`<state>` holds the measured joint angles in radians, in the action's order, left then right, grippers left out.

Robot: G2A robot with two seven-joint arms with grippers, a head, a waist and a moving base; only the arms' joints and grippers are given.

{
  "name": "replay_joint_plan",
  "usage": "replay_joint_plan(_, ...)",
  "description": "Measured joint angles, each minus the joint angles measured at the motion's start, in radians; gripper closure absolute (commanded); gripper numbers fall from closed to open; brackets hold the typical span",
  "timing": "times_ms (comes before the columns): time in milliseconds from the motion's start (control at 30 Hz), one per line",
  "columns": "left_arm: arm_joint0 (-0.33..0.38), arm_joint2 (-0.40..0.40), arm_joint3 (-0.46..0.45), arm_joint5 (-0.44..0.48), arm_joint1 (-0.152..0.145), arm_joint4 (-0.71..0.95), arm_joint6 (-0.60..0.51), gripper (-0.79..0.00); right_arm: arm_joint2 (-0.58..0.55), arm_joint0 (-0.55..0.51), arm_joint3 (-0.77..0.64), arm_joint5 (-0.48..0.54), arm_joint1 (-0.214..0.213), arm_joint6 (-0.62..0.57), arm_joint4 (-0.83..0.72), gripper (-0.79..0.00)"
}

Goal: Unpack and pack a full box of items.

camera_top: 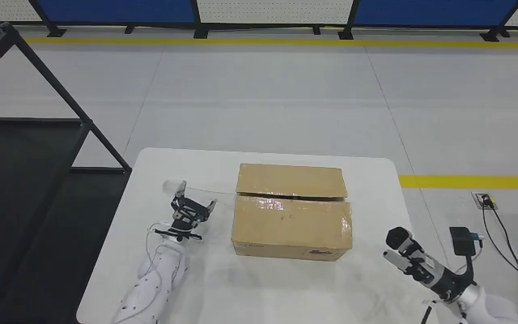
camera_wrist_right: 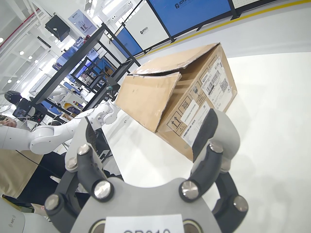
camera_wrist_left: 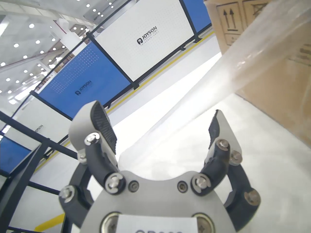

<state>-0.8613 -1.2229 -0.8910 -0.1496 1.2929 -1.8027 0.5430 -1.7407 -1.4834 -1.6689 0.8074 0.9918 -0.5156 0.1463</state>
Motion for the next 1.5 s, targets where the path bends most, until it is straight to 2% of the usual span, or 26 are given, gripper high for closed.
replay_joint_plan(200,-0.029,-0.066,-0.026,-0.026,-0.016,0.029,0.042,-0.785,0.009,0.016,0.007,-0.003,-0.003,-0.012,-0.013,-0.785)
replay_joint_plan(333,-0.066,-0.113,-0.079,-0.04,-0.026,0.054,0.059,-0.785,0.023,0.039,0.011,-0.006,-0.006,-0.029,-0.017,-0.785)
replay_joint_plan(667,-0.165,-0.193,-0.196,-0.05,-0.044,0.067,0.031,-0.785,0.05,0.089,0.029,-0.012,-0.011,-0.056,-0.028,-0.785)
replay_joint_plan(867,-0.191,-0.231,-0.206,-0.055,-0.048,0.104,0.011,-0.785,0.061,0.108,0.036,-0.013,-0.014,-0.067,-0.032,-0.785)
replay_joint_plan(1200,-0.193,-0.277,-0.186,-0.037,-0.053,0.157,-0.005,-0.785,0.082,0.138,0.044,-0.02,-0.019,-0.086,-0.036,-0.785)
replay_joint_plan(1300,-0.198,-0.277,-0.185,-0.014,-0.053,0.165,0.005,-0.785,0.085,0.143,0.045,-0.022,-0.021,-0.089,-0.036,-0.785)
replay_joint_plan(1500,-0.238,-0.23,-0.222,0.16,-0.061,0.099,0.035,-0.785,0.089,0.146,0.04,-0.029,-0.024,-0.092,-0.035,-0.785)
